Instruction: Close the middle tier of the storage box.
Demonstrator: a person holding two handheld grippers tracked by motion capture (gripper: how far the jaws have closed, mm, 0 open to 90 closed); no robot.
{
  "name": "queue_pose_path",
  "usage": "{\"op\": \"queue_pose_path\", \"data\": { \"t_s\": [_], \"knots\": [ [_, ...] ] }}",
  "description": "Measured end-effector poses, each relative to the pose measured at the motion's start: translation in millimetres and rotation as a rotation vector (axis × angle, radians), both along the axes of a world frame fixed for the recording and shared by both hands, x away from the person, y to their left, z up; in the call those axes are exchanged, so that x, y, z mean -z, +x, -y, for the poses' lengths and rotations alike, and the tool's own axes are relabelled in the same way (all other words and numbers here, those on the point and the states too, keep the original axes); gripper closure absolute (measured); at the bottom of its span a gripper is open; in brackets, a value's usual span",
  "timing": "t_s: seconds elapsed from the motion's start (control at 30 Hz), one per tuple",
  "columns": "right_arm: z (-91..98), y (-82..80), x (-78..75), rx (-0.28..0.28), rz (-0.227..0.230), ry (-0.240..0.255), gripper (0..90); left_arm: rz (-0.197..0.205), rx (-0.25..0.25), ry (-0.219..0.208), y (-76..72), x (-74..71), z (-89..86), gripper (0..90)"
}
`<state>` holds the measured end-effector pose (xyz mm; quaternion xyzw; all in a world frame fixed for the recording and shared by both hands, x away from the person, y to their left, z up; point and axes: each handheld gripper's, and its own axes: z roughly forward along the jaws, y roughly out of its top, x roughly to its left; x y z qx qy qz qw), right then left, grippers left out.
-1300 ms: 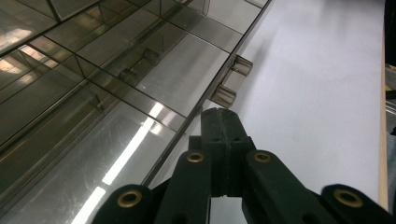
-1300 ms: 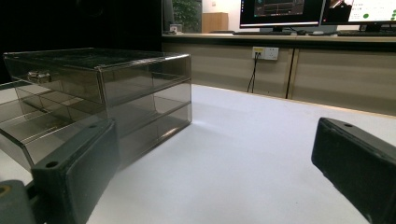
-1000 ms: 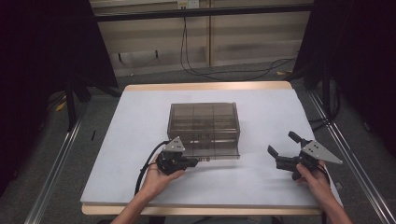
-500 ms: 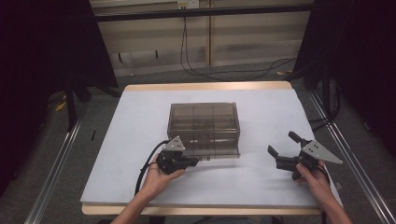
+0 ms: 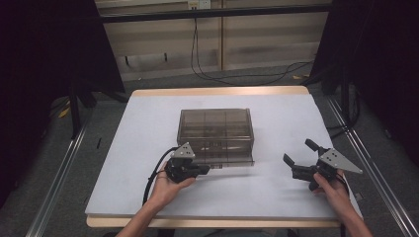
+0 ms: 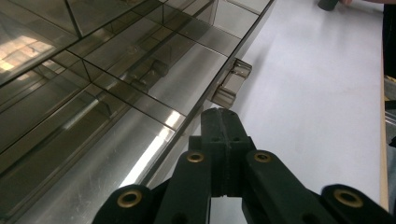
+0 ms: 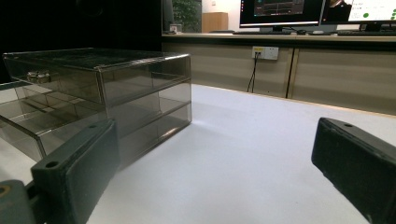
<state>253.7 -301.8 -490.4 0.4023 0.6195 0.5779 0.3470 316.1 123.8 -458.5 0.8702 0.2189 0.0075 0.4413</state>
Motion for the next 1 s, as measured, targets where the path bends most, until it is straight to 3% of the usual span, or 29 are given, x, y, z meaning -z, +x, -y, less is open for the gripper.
{"op": "queue_pose_path", "data": {
  "t_s": [1.0],
  "knots": [
    [0.0, 0.0, 0.0, 0.001, 0.000, 0.000, 0.7, 0.007, -0.023, -0.002, 4.2, -3.1, -7.8, 90.0]
  ]
}}
